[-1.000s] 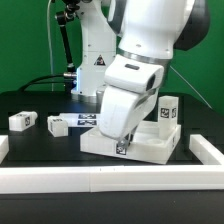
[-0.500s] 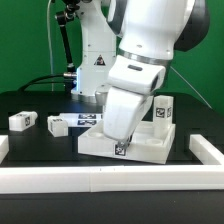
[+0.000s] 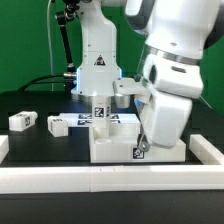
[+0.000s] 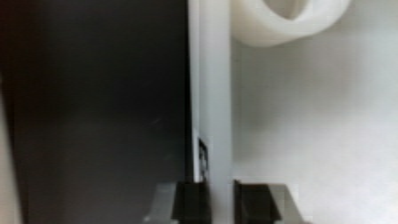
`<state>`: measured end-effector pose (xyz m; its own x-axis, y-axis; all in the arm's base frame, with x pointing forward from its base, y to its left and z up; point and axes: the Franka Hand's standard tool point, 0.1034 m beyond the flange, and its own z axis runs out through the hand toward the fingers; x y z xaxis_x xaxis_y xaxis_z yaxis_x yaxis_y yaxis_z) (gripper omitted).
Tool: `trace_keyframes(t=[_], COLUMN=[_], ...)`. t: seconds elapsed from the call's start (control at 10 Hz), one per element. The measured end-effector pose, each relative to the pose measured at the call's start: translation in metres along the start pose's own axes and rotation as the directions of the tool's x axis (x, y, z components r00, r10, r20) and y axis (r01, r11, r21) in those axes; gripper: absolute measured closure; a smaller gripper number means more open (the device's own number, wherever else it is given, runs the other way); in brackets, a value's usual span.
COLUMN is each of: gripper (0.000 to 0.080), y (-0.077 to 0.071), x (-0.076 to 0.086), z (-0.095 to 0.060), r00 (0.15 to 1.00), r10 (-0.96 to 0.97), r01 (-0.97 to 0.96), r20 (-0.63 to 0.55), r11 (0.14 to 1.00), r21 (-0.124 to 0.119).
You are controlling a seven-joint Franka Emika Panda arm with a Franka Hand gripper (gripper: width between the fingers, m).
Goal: Assemble square table
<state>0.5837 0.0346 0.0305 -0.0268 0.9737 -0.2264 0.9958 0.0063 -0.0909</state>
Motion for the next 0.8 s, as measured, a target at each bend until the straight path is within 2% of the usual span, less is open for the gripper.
trace_keyframes(t=[0.2, 0.4, 0.5, 0.7, 0.8], gripper=[0.0737, 0.0737, 0.0737, 0.0736, 0.0736], y=[0.0, 0.003, 0.008, 0.029, 0.037], x=[-0.001, 0.006, 0.011, 0.028, 0.035], z=[0.001, 0.001, -0.001, -0.01, -0.013], r00=[1.0, 0.999, 0.999, 0.997, 0.996], r10=[0.014, 0.04, 0.045, 0.076, 0.084], r01=[-0.014, -0.04, -0.045, -0.077, -0.084], r20=[0.001, 0.001, 0.003, 0.016, 0.022], r11=[1.0, 0.999, 0.999, 0.997, 0.996], r21=[0.002, 0.008, 0.014, 0.022, 0.016])
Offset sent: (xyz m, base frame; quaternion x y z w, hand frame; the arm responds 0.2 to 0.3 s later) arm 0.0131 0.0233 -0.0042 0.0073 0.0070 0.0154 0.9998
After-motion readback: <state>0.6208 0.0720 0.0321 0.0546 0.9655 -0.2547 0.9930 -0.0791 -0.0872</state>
